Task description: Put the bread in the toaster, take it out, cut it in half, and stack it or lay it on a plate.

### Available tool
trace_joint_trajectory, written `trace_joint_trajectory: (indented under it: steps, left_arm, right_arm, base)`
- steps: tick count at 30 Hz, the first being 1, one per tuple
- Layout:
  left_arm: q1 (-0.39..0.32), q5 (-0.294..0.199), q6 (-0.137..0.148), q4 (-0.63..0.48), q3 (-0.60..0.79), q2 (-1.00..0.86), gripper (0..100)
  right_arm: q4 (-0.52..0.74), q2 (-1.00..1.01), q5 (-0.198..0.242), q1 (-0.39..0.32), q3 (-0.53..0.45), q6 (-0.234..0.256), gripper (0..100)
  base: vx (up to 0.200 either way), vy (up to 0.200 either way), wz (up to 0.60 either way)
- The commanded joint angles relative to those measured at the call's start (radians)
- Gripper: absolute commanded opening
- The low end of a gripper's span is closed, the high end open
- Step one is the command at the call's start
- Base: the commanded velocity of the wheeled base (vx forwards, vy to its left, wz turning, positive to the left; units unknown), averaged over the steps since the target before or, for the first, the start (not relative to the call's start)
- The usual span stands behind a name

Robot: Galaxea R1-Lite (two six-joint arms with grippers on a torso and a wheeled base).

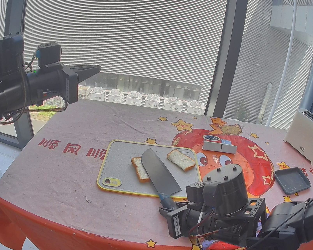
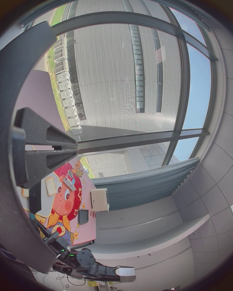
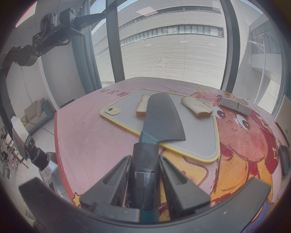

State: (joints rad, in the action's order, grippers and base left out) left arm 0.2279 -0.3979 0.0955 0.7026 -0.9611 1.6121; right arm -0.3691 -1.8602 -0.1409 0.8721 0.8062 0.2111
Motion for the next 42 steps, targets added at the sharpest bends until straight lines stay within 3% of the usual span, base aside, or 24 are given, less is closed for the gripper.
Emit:
trace_joint_trajectory:
  steps: [1, 7, 13, 20, 27, 32, 38, 42]
  left_arm:
    - [-0.002, 0.001, 0.001, 0.002, 0.058, -0.067, 0]
    - [-0.005, 0.007, -0.003, 0.052, 0.171, -0.14, 0]
    - [-0.11, -0.002, 0.003, 0.16, 0.311, -0.187, 0]
    - [-0.137, 0.001, -0.01, 0.193, 0.456, -0.331, 0]
    - [-0.17, 0.004, 0.01, 0.218, 0.688, -0.489, 0]
    - [-0.17, 0.005, 0.043, 0.23, 0.898, -0.656, 0]
    - [-0.171, 0.011, 0.033, 0.143, 0.958, -0.851, 0]
    - [-0.193, 0.025, 0.039, -0.029, 0.961, -1.046, 0]
  right_arm:
    - [-0.004, 0.046, -0.002, -0.002, 0.005, 0.005, 0]
    - [-0.085, 0.081, 0.0, -0.002, -0.001, 0.008, 0]
    - [-0.148, 0.098, 0.0, -0.016, -0.007, 0.008, 0]
    - [-0.149, 0.157, 0.001, -0.019, -0.005, 0.01, 0]
    - [-0.149, 0.202, 0.004, -0.032, -0.005, 0.01, 0]
    - [-0.149, 0.227, 0.004, -0.035, -0.005, 0.01, 0]
    - [-0.149, 0.246, 0.007, -0.045, -0.005, 0.01, 0]
    - [-0.149, 0.246, 0.007, -0.048, -0.005, 0.01, 0]
  base:
    - [0.0, 0.0, 0.0]
    - [0.0, 0.0, 0.0]
    - [0.0, 0.0, 0.0]
    - [0.0, 0.0, 0.0]
    - [0.0, 0.0, 0.0]
    - [0.0, 0.0, 0.0]
    - [0.0, 0.0, 0.0]
    - [0.0, 0.0, 0.0]
